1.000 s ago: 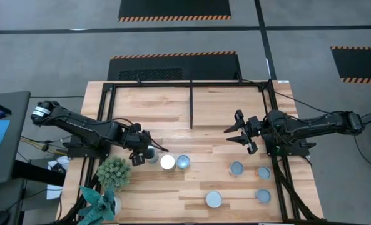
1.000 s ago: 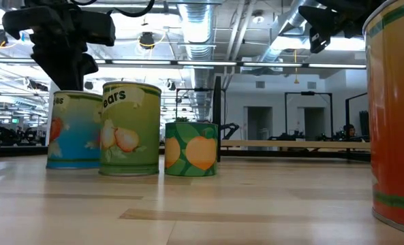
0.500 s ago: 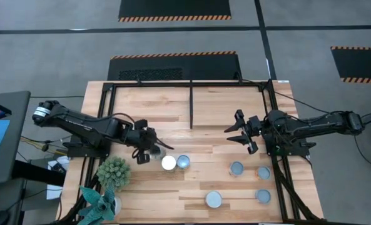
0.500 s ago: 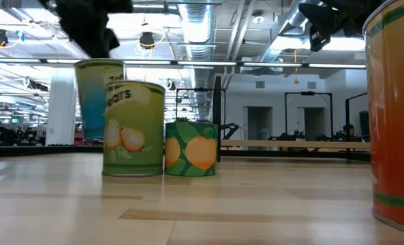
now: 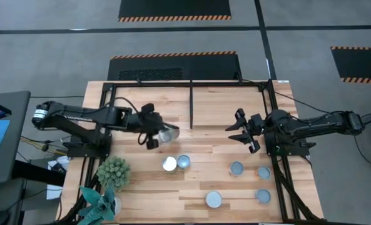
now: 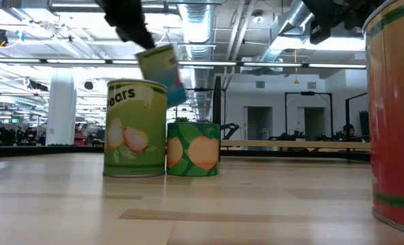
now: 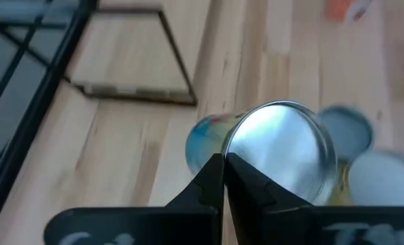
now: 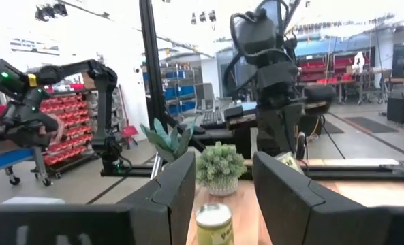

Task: Pick and place cans onto a shelf
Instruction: Put the canned tomatoes on the shelf

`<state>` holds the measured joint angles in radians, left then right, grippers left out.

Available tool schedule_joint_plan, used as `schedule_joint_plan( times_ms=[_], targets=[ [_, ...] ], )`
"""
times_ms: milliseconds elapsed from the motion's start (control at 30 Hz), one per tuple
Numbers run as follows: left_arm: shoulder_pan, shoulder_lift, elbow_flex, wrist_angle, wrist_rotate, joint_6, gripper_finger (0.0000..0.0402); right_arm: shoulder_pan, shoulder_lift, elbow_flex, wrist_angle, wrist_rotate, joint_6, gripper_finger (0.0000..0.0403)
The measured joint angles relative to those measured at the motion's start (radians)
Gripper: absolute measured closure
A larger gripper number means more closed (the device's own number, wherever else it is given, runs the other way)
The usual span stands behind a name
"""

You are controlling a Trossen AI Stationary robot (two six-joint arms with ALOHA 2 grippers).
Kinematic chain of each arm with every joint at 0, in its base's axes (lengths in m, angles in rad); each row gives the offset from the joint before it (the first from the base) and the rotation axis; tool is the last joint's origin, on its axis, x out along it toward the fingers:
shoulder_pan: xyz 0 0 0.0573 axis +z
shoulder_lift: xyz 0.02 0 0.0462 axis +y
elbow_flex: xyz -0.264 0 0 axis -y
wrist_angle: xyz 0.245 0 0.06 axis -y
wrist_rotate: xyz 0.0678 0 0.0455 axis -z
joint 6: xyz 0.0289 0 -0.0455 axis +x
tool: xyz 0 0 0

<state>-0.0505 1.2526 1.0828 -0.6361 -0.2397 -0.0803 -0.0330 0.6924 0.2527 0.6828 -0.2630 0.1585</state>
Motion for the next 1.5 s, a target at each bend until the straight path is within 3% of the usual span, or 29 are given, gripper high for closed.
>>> schedule_joint_plan(
  times_ms=[300,400,700,1033,1167,1300,1500],
  targets=[
    [0.074,0.073,0.003,0.251,0.158,0.073,0.0401,0.000,-0.016,0.000,0.009,0.000,0.021,0.0230],
    [0.088,0.139,0.048,0.262,0.180,0.088,0.0401,0.000,-0.028,0.000,0.005,0.000,0.028,0.0230],
    [0.106,0.437,0.461,0.035,0.200,0.207,0.0401,0.001,-0.061,0.000,0.003,-0.007,0.078,0.0230],
    [0.205,0.724,0.945,-0.240,0.330,0.334,0.0401,0.001,-0.128,0.000,-0.004,-0.241,0.142,0.0230],
    [0.270,0.805,1.052,-0.306,0.401,0.355,0.0401,0.005,-0.146,0.000,-0.007,-0.310,0.141,0.0230],
    [0.336,0.874,1.112,-0.343,0.458,0.361,0.0401,0.025,-0.159,0.000,-0.019,-0.314,0.136,0.0230],
    [0.413,0.931,1.130,-0.344,0.499,0.362,0.0401,0.050,-0.165,0.000,-0.017,-0.314,0.124,0.0230]
  ],
)
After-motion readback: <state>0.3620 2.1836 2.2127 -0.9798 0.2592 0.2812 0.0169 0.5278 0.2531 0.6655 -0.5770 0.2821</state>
